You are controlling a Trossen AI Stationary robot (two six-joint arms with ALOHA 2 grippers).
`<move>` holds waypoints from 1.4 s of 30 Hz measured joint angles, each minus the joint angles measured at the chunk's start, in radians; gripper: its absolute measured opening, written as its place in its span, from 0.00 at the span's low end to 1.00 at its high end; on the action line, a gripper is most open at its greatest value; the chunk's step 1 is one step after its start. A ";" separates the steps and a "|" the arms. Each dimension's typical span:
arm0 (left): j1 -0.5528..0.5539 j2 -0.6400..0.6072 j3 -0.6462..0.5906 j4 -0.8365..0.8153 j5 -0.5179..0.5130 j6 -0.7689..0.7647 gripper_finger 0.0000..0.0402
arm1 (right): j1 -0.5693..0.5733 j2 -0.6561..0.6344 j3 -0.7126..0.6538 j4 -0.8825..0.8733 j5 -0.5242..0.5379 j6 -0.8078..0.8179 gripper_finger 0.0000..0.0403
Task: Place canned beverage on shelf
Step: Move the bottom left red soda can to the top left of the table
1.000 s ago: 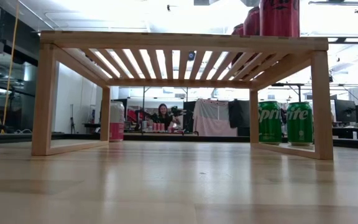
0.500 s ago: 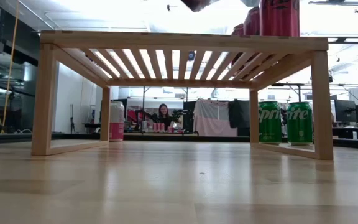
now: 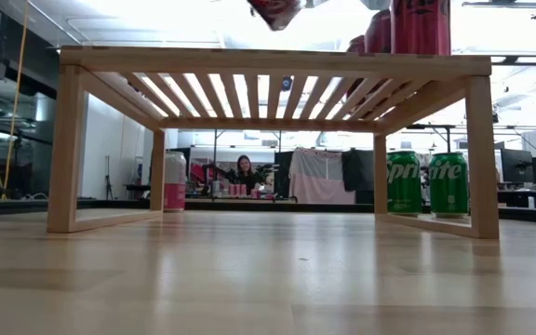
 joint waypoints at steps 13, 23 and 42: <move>-0.178 -0.053 0.000 0.023 -0.168 0.583 0.70 | -0.001 0.008 0.101 0.023 -0.304 0.115 0.85; -0.194 -0.022 -0.002 0.096 -0.214 0.646 0.70 | 0.000 0.009 0.102 -0.022 -0.328 0.123 0.85; -0.208 -0.010 -0.002 0.111 -0.261 0.664 0.70 | -0.006 0.021 0.102 -0.043 -0.344 0.092 0.84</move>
